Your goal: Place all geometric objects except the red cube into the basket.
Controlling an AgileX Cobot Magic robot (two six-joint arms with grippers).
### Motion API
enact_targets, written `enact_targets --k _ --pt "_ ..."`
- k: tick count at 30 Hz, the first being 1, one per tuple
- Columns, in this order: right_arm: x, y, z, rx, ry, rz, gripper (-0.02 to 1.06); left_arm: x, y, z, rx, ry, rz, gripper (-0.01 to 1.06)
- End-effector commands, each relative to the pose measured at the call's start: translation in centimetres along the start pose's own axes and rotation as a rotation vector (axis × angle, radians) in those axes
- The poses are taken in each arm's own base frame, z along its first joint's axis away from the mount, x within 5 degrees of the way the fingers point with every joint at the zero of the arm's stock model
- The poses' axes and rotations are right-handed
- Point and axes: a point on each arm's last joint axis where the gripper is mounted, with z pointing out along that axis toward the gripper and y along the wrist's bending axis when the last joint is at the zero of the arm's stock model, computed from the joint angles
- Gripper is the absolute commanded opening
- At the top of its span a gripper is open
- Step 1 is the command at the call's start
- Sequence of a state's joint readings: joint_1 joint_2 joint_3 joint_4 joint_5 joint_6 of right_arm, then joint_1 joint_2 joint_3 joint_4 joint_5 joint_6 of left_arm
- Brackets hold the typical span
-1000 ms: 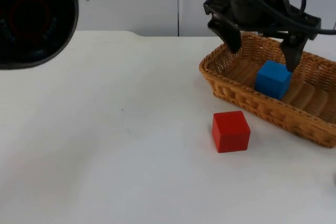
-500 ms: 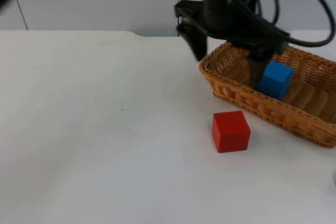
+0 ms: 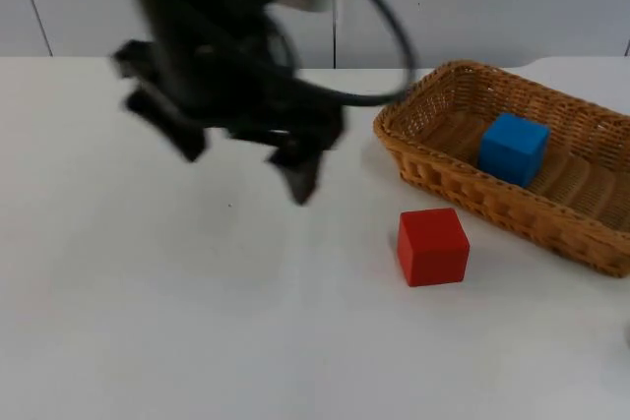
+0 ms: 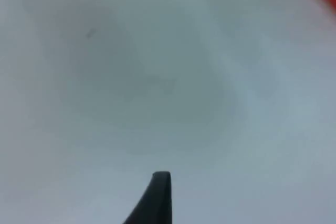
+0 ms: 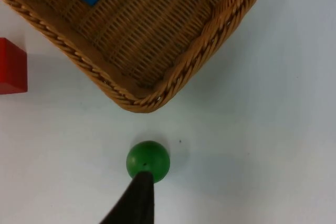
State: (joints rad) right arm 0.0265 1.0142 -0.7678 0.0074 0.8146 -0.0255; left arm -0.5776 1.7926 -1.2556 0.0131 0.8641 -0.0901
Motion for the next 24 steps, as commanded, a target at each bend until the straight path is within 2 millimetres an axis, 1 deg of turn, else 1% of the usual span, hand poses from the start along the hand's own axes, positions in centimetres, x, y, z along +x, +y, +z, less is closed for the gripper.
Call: enact_targets --k 1,5,7,8,10,13,14,16,19,20,24 --pt "-0.2 -0.1 -0.1 -0.001 -0.012 0.000 1.05 1.8 1.7 -1.4 0.010 -0.044 -0.080 0.92" --pt "-0.2 0.0 -0.1 -0.009 -0.013 0.008 1.05 6.2 5.4 -3.4 -0.018 -0.084 -0.212 0.92" --pt "-0.2 0.0 -0.1 -0.012 -0.013 0.010 1.05 8.3 6.7 -4.4 -0.035 -0.093 -0.269 0.92" --pt "-0.2 0.0 -0.1 -0.012 -0.013 0.010 1.05 8.3 6.7 -4.4 -0.035 -0.093 -0.269 0.92" --pt "-0.2 0.0 -0.1 -0.012 -0.011 0.011 1.05 10.5 7.9 -5.3 -0.054 -0.107 -0.328 0.92" --pt "-0.2 0.0 -0.1 -0.012 -0.011 0.011 1.05 13.6 9.0 -7.0 -0.084 -0.157 -0.399 0.92" --pt "-0.2 0.0 -0.1 -0.012 -0.011 0.011 1.05 13.6 9.0 -7.0 -0.084 -0.157 -0.399 0.92" --pt "-0.1 0.0 -0.1 -0.013 -0.009 0.011 1.05 15.3 9.2 -8.0 -0.101 -0.188 -0.437 0.92" --pt "-0.1 0.0 -0.1 -0.013 -0.005 0.011 1.05 17.5 9.0 -9.6 -0.117 -0.236 -0.465 0.92" --pt "-0.1 0.0 -0.1 -0.013 -0.005 0.011 1.05 17.5 9.0 -9.6 -0.117 -0.236 -0.465 0.92" --pt "-0.1 0.0 -0.1 -0.013 0.000 0.010 1.05 19.0 8.0 -12.0 -0.107 -0.344 -0.477 0.92"
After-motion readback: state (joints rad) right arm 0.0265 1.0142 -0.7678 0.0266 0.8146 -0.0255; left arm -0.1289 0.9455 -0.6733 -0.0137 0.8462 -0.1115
